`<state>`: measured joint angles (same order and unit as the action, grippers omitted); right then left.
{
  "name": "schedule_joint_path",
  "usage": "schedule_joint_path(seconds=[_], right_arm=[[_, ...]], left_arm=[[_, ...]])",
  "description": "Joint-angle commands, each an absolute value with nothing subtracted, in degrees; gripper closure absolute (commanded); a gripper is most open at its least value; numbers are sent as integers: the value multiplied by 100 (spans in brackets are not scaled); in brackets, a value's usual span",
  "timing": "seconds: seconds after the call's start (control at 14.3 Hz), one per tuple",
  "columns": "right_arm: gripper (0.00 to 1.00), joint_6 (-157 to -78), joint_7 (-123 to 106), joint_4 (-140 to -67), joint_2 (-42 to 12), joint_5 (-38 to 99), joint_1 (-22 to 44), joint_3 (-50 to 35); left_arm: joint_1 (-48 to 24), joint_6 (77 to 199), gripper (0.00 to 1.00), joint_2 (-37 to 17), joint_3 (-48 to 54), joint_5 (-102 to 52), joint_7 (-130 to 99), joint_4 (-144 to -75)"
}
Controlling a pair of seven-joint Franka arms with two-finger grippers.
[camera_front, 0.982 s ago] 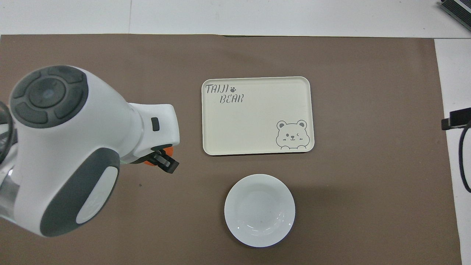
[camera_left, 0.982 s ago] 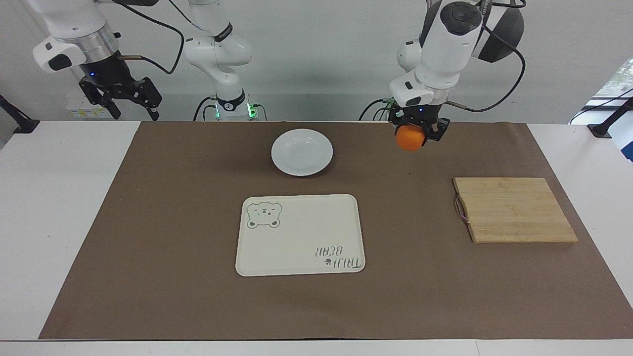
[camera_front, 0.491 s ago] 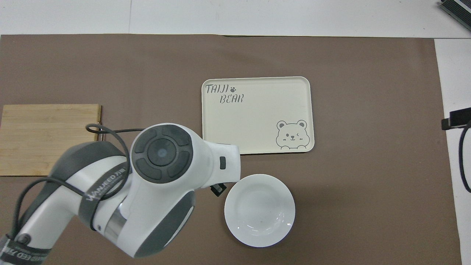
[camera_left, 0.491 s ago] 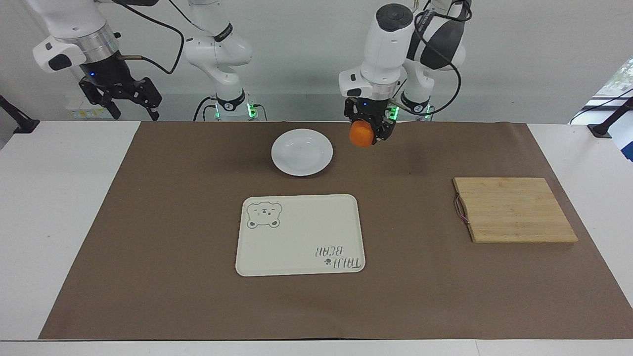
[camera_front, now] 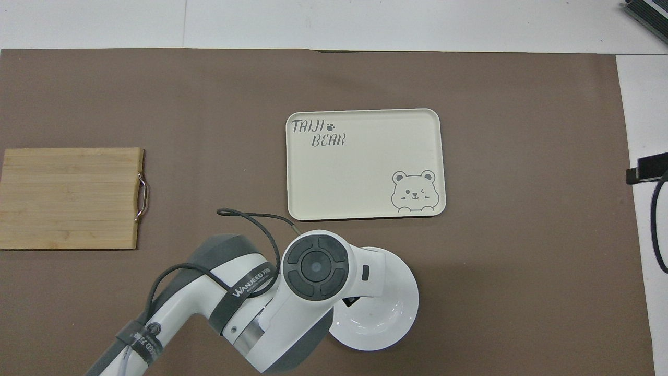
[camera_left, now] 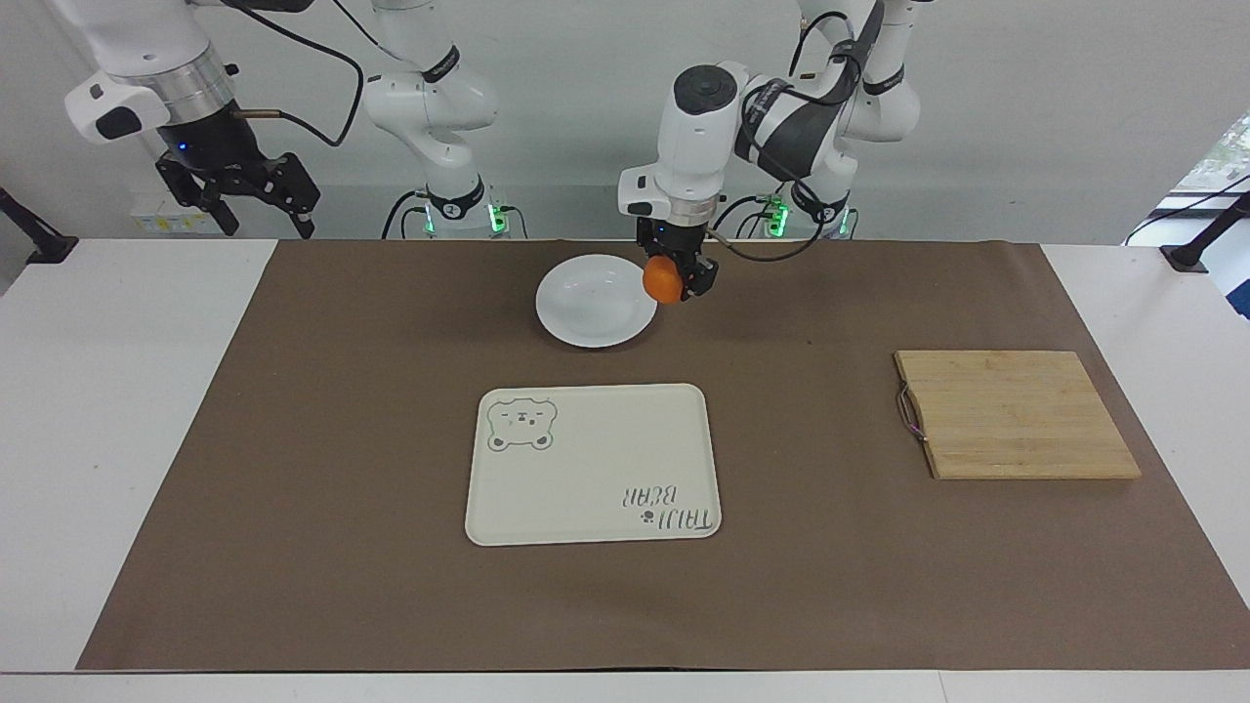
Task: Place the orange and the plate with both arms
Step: 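Carry the orange with the left gripper over the white plate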
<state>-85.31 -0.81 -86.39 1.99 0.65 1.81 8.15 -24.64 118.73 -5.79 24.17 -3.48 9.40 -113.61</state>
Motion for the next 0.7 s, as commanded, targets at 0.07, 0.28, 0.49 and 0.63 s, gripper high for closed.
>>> schedule_joint_path(seconds=[0.07, 0.28, 0.49, 0.63], right_arm=[[0, -8499, 18, -8754, 325, 26, 167, 782], [0, -8499, 18, -8754, 325, 26, 167, 782], [0, -8499, 18, -8754, 325, 26, 167, 782], [0, -8499, 18, -8754, 325, 26, 167, 782]], left_arm=[[-2751, 12348, 100, -834, 2303, -360, 1002, -11461], [-2952, 12462, 100, -1080, 2303, -360, 1002, -11461], [-3224, 12866, 100, -1484, 2294, -176, 993, -11461], [-3357, 12972, 94, -1625, 2285, -167, 897, -11461]])
